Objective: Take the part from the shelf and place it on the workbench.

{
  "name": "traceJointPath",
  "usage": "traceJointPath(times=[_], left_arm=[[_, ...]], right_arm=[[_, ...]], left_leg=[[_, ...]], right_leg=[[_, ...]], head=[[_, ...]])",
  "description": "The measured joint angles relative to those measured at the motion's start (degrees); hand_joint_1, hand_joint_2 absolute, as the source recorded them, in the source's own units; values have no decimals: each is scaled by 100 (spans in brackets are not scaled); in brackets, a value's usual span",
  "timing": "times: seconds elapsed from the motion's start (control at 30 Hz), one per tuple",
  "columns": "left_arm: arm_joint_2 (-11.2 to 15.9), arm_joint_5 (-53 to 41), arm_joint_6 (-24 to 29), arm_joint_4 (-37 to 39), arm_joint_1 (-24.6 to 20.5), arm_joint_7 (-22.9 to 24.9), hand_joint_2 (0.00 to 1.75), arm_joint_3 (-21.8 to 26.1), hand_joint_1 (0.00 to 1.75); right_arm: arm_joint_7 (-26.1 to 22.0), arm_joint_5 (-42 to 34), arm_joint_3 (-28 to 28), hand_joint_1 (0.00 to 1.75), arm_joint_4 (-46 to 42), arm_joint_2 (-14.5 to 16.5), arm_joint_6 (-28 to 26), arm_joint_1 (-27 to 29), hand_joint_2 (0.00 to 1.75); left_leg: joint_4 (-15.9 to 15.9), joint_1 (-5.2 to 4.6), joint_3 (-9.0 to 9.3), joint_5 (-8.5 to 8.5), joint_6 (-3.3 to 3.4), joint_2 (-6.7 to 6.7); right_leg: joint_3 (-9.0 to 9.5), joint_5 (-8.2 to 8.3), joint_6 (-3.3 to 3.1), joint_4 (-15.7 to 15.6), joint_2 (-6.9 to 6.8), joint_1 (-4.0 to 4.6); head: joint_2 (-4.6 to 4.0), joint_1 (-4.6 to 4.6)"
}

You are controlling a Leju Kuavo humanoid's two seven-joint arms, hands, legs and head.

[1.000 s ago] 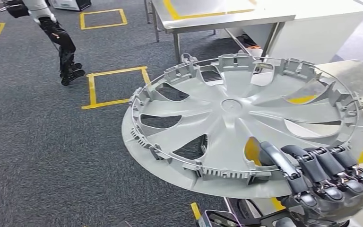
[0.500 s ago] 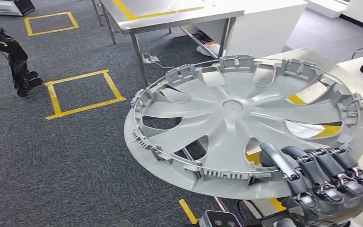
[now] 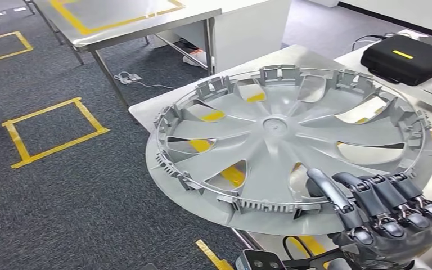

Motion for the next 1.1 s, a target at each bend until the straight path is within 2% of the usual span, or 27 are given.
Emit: traceJointPath(times=[0.03,0.07,0.1,0.13,0.17,0.23,0.27,0.3,0.37,0.4,0.43,0.47,0.5,0.53,0.57,0.6,0.63,0.67,0.73,0.77,0.8,0.87,0.93,0.97,1.0,1.03,1.1], left_arm=[[2,-4,-1,0,-3,-3,0,11,0],[10,-7,-1,0,-4,-6,0,28,0],[16,-8,-2,0,-4,-10,0,48,0],[21,-9,-4,0,-3,-15,0,66,0],[26,-9,-8,0,-2,-20,0,78,0],[20,-10,-14,-1,-11,-32,0,86,0],[12,-14,-17,-1,-20,-38,0,88,0],[4,-18,-20,-2,-29,-44,0,90,0],[-6,-26,-24,-2,-23,-50,0,93,0],[-5,-27,-25,-2,-11,-51,0,94,0],[-3,-27,-25,-2,0,-51,0,95,0],[-3,-31,-25,-2,6,-51,0,96,0],[-5,-35,-25,-2,3,-52,0,97,0],[-9,-39,-25,-2,-2,-53,0,98,0],[-10,-42,-25,-3,-6,-55,0,99,0],[-9,-42,-24,-3,-9,-56,0,105,0],[-7,-42,-23,-4,-9,-58,0,112,0],[-4,-43,-23,-4,-9,-61,0,120,0],[-6,-49,-22,-7,-14,-64,0,130,0],[-9,-53,-22,-9,-22,-66,0,132,0],[-12,-56,-22,-11,-31,-66,0,136,0],[-14,-60,-23,-13,-33,-66,0,155,0],[-13,-60,-24,-13,-8,-66,0,181,0],[-11,-60,-25,-13,1,-66,0,192,0],[-10,-60,-25,-13,4,-66,0,200,0],[-9,-61,-25,-13,1,-66,0,207,0],[-1,-65,-25,-13,-4,-66,0,222,0]], right_arm=[[-1,0,-1,175,0,0,0,0,175],[-1,0,-1,175,0,0,0,-1,175],[-2,1,-1,175,1,0,0,-1,175],[-3,1,-1,175,1,0,0,-1,175],[-4,2,-1,175,2,0,0,-1,175],[-7,2,-1,175,0,-1,0,1,175],[-8,1,-1,175,-3,-1,0,0,175],[-11,-2,-2,175,-5,-1,0,-1,175],[-13,-7,-3,175,-7,-2,0,-3,175],[-14,-7,-3,175,-5,-2,0,-2,175],[-12,-7,-3,175,-1,-2,0,-2,175],[-11,-6,-5,175,3,-2,0,-1,175],[-10,-5,-7,175,7,-2,0,-1,175],[-9,-5,-9,175,9,-2,0,-1,175],[-9,-5,-11,175,9,-2,0,-1,175],[-8,-5,-11,175,9,-2,0,-2,175],[-8,-6,-11,175,11,-1,0,-2,175],[-8,-7,-11,175,13,-1,0,-1,175],[-6,-7,-13,175,15,1,0,0,175],[-4,-6,-13,175,14,2,0,0,175],[-4,-4,-14,175,14,3,0,0,175],[-2,-2,-14,175,16,4,0,0,175],[-2,-1,-14,175,21,4,0,0,175],[-2,-1,-15,175,23,4,0,0,175],[-3,-1,-15,175,24,4,0,0,175],[-5,-1,-16,175,24,4,0,0,175],[-10,0,-16,175,24,4,1,0,175]], left_leg=[[-361,-5,136,240,34,-78],[-760,-6,294,444,72,-242],[-1110,-2,433,579,99,-392],[-1331,-3,520,639,113,-513],[-1422,-7,554,633,123,-569],[-1493,-10,579,650,144,-445],[-1542,-4,598,672,167,-368],[-1589,3,616,695,191,-284],[-1630,-1,636,708,224,-107],[-1626,-6,636,701,231,-10],[-1623,-9,636,693,231,86],[-1620,-10,638,684,225,177],[-1615,-8,643,673,212,259],[-1605,-5,652,657,193,332],[-1590,-8,663,637,166,393],[-1564,-23,671,609,136,448],[-1544,-40,677,587,109,497],[-1529,-58,684,573,84,543],[-1519,-61,699,551,36,643],[-1484,-46,701,508,4,611],[-1360,-30,663,407,-25,508],[-731,-5,408,47,-61,200],[36,-3,48,-254,-59,64],[198,-6,-45,-254,-44,47],[137,-11,-40,-141,-17,30],[-147,-19,69,67,26,-14],[-949,-34,405,474,141,-266]], right_leg=[[9,0,1,0,80,1],[11,0,6,5,152,2],[2,0,19,13,228,0],[-20,5,42,19,293,-9],[-46,15,76,19,359,-24],[-99,35,150,8,451,-53],[-140,0,179,52,361,-47],[-220,-95,202,190,203,-36],[-514,-433,237,799,-187,-20],[-691,-594,257,1168,-281,-26],[-821,-676,276,1437,-332,-33],[-856,-652,294,1513,-364,-39],[-772,-525,308,1362,-398,-46],[-582,-336,317,1014,-465,-50],[-363,-195,320,608,-604,-41],[-174,-96,295,272,-716,-33],[-56,-61,258,70,-794,-21],[-18,-76,213,5,-821,-6],[-23,-59,118,12,-681,-3],[-27,-47,84,9,-619,-7],[-26,-34,48,1,-555,-16],[-23,-16,-6,-6,-421,-23],[-23,-10,-35,-4,-260,-7],[-21,-9,-40,-3,-175,6],[-16,-7,-43,-3,-92,18],[-10,-4,-43,-3,-8,29],[-7,3,-33,4,142,41]], head=[[0,0],[0,2],[0,3],[0,5],[0,4],[0,4],[0,9],[0,26],[0,54],[0,64],[0,63],[0,63],[0,64],[0,64],[0,66],[0,61],[0,57],[0,53],[0,48],[0,44],[0,38],[0,20],[0,13],[0,14],[0,14],[0,15],[0,17]])
